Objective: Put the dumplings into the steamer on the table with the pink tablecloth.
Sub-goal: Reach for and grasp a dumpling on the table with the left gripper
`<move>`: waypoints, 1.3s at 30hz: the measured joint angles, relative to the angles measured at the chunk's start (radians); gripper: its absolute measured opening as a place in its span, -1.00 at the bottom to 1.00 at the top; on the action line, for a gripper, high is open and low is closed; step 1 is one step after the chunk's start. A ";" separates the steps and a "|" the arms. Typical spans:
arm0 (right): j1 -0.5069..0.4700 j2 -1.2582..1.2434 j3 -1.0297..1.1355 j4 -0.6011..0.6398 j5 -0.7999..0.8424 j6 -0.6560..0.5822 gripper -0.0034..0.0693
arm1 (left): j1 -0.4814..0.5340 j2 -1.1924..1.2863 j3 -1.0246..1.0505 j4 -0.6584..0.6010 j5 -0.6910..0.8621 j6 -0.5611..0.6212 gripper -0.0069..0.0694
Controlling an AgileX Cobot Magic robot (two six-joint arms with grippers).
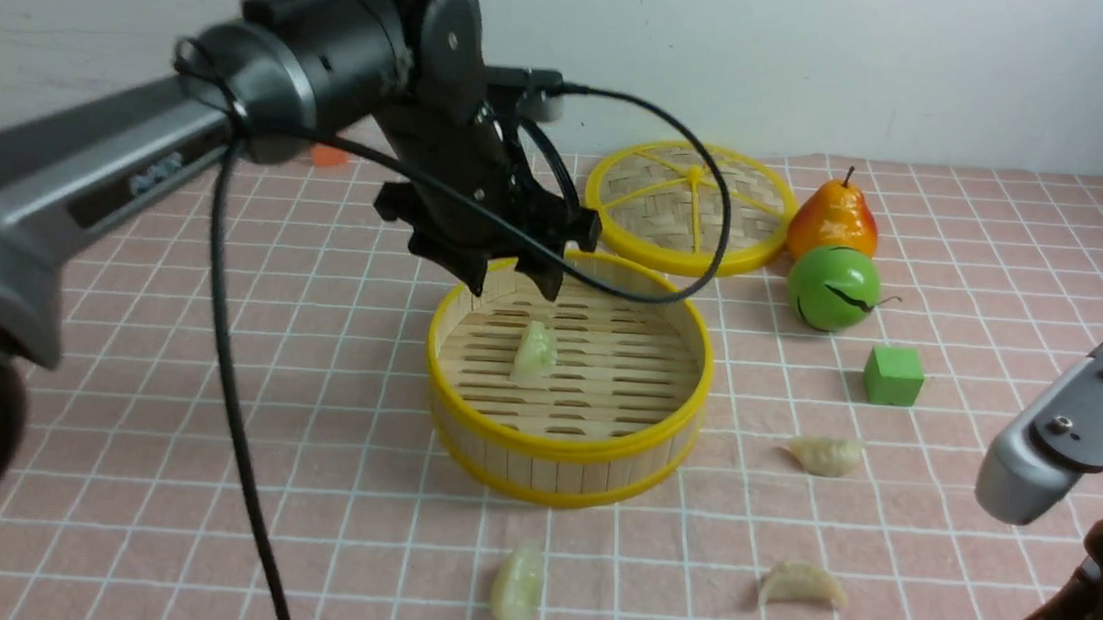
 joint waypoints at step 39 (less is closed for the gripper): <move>0.000 -0.311 0.094 0.000 -0.023 0.026 -0.73 | -0.285 -0.094 0.653 0.137 -0.267 -0.252 -0.06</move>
